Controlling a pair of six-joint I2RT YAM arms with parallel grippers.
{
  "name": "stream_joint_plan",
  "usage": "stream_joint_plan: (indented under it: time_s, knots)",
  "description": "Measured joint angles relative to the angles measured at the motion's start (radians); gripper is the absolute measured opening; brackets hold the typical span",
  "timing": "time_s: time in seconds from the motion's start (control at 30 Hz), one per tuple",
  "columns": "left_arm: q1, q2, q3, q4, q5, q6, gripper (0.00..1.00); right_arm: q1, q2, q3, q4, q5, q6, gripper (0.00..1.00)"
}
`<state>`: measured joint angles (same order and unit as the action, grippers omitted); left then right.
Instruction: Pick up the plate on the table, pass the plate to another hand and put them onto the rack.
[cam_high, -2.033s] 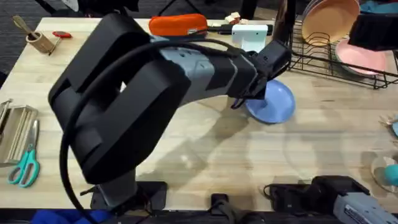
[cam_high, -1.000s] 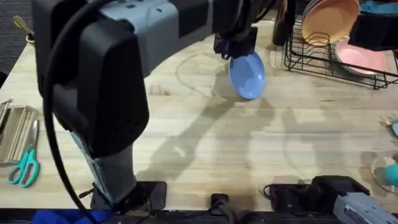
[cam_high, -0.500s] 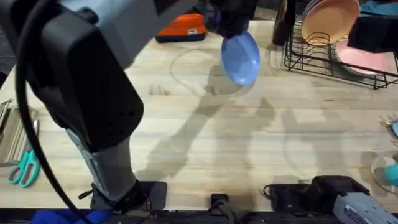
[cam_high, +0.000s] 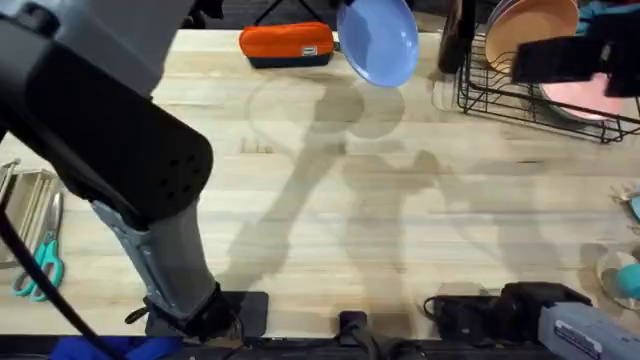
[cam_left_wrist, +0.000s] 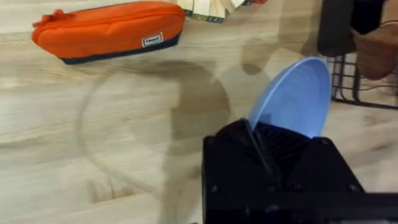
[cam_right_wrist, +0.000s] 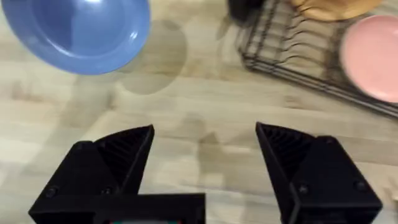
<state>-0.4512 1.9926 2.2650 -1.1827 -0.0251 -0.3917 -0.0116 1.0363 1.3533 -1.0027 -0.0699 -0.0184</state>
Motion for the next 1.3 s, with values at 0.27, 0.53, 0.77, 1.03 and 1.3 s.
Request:
stream_joint_plan:
  time_s: [0.27, 0.53, 0.77, 1.03, 1.3]
  knots:
    - [0.082, 0.0, 0.013, -0.061, 0.166, 0.0, 0.042, 0.0, 0.122, 0.0, 0.013, -0.191, 0.051, 0.996]
    - [0.129, 0.0, 0.013, -0.083, 0.3, -0.001, 0.042, 0.0, 0.198, 0.0, 0.085, -0.246, 0.181, 0.995]
    - [0.134, 0.0, 0.013, -0.091, 0.368, -0.001, 0.042, 0.0, 0.225, 0.0, 0.159, -0.254, 0.304, 0.995]
    - [0.134, 0.0, 0.013, -0.093, 0.411, -0.001, 0.042, 0.0, 0.224, 0.0, 0.263, -0.261, 0.388, 0.995]
    - [0.134, 0.0, 0.013, -0.094, 0.427, -0.001, 0.042, 0.0, 0.224, 0.0, 0.266, -0.261, 0.412, 0.995]
